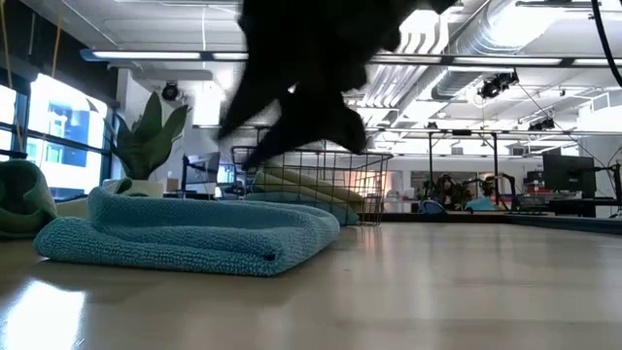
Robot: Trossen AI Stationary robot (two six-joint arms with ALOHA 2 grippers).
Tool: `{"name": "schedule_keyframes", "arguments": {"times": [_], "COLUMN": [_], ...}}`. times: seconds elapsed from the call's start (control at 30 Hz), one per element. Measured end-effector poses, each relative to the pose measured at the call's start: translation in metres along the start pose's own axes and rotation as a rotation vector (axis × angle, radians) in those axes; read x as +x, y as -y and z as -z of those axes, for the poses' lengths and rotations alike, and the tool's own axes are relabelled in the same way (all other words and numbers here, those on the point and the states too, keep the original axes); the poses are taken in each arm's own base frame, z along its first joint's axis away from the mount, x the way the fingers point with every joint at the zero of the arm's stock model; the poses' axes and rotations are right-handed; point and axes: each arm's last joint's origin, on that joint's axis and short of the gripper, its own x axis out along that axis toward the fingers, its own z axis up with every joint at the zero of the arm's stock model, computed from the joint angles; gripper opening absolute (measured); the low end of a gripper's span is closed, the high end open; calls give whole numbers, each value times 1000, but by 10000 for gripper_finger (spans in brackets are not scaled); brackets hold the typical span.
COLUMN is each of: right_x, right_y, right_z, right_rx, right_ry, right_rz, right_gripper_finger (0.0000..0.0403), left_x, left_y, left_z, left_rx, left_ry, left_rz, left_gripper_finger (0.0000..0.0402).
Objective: Fold microfiber towels
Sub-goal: Put the blue microfiber cloth in the basket
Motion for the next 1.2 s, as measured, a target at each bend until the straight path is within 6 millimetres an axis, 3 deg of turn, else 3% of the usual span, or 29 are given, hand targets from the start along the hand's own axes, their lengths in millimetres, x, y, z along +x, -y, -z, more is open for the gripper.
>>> {"name": "schedule_keyframes", "arguments": {"times": [0.2, 0.43, 0.6, 0.97, 1.2], "right_x": [13, 32, 31, -27, -77], "right_y": [6, 19, 24, 35, 12], "right_z": [19, 29, 33, 59, 50], "right_rx": [-57, -112, -116, -324, -324], "right_ry": [36, -34, -144, -502, -411], "right_rz": [213, 268, 266, 547, 476], "right_gripper_finger": [140, 140, 139, 139, 139], "left_x": [0, 0, 0, 0, 3], "left_y": [1, 1, 0, 1, -1], "left_z": [1, 1, 0, 1, 3], "left_rx": [-3, -7, -22, -29, -11], "left_ry": [2, 8, 10, 10, 18], "left_rz": [-6, -11, -14, -14, -31], "left_gripper_finger": [117, 117, 117, 117, 117]}}
